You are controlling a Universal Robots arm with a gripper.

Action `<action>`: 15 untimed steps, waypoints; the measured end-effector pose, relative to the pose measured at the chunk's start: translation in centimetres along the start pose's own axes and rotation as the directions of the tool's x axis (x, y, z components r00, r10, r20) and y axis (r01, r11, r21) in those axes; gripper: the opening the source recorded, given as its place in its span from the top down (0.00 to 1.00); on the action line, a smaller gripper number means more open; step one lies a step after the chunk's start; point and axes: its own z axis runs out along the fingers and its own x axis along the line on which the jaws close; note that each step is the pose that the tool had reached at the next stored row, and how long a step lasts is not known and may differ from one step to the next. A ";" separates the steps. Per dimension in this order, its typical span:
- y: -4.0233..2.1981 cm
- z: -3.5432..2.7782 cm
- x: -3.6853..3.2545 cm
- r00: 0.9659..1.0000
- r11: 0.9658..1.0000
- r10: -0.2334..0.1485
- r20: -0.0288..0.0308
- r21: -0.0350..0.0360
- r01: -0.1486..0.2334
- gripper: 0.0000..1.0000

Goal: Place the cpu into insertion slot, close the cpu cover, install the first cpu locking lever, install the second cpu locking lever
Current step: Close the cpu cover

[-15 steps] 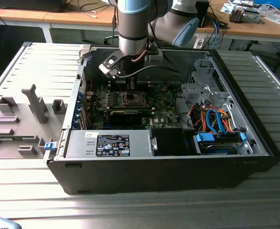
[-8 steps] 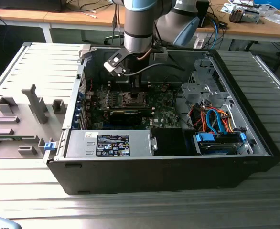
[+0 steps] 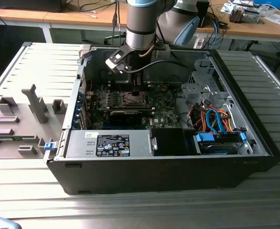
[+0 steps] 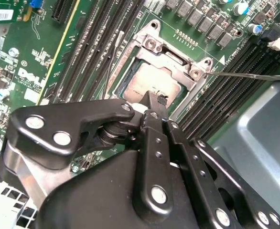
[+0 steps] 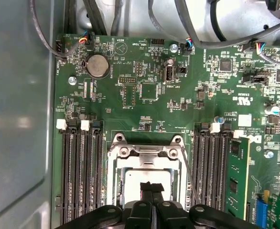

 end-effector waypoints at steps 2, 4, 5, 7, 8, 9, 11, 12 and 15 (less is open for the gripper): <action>0.00 -0.24 -0.01 1.000 1.000 0.000 0.000 0.000 0.000 0.89; 0.00 -0.49 -0.03 1.000 1.000 0.000 0.000 0.000 0.000 0.89; 0.00 -0.55 -0.03 1.000 1.000 0.000 0.000 0.000 0.000 0.89; -0.01 -0.82 -0.05 1.000 1.000 0.000 0.000 0.000 0.000 0.89; -0.01 -0.90 -0.05 1.000 1.000 0.000 0.000 0.000 0.000 0.89; -0.01 -1.00 -0.05 1.000 1.000 0.000 0.000 0.000 0.000 0.89; -0.01 -1.13 -0.06 1.000 1.000 0.000 0.000 0.000 0.000 0.89; -0.01 -1.23 -0.07 1.000 1.000 0.000 0.000 0.000 0.000 0.89; -0.02 -1.46 -0.08 1.000 1.000 0.000 0.000 0.000 0.000 0.89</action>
